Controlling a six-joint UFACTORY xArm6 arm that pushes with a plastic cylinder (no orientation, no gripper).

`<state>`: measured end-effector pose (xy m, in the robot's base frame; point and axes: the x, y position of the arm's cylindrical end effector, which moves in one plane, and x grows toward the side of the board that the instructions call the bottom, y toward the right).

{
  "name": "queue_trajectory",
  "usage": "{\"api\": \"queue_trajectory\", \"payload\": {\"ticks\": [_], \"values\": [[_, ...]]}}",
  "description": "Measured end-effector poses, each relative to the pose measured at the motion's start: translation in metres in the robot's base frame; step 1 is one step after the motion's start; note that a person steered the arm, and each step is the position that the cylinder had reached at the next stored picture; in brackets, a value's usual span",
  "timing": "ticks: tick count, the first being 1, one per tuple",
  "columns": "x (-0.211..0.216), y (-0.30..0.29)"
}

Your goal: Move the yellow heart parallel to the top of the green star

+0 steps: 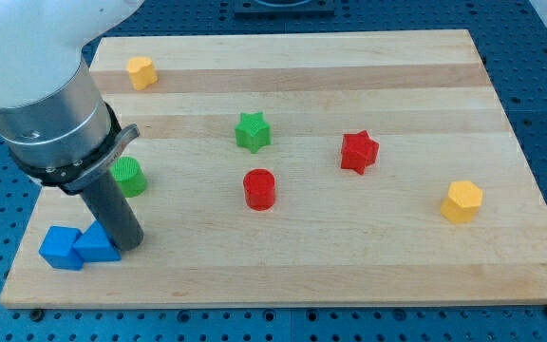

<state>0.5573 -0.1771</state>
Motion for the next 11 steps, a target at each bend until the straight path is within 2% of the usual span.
{"api": "queue_trajectory", "payload": {"ticks": [8, 9, 11], "values": [[-0.016, 0.000], [-0.046, 0.014], [-0.081, 0.050]]}}
